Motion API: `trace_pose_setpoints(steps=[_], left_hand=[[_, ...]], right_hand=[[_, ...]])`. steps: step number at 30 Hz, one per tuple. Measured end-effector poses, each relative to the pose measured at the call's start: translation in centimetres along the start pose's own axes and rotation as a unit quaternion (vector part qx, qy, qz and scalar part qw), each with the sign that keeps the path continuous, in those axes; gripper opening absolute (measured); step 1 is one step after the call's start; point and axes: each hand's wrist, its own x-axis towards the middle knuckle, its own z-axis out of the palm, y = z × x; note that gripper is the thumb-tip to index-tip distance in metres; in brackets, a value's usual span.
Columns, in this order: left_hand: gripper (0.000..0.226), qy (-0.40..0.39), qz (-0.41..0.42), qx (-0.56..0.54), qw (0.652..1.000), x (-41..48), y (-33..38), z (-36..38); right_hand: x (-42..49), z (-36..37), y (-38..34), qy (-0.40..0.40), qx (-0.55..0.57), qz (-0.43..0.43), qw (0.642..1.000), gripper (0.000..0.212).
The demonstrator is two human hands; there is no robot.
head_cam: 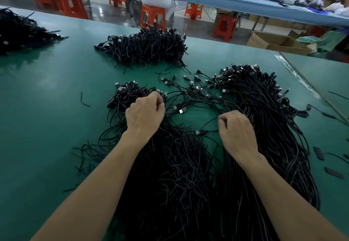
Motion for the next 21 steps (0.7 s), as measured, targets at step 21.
trace_pose_setpoints(steps=[21], left_hand=[[0.045,0.050,-0.024,-0.365,0.930,-0.2,4.1,-2.7]], right_hand=[[-2.0,-8.5,-7.6,-0.011,0.376,-0.107,0.920,0.016]])
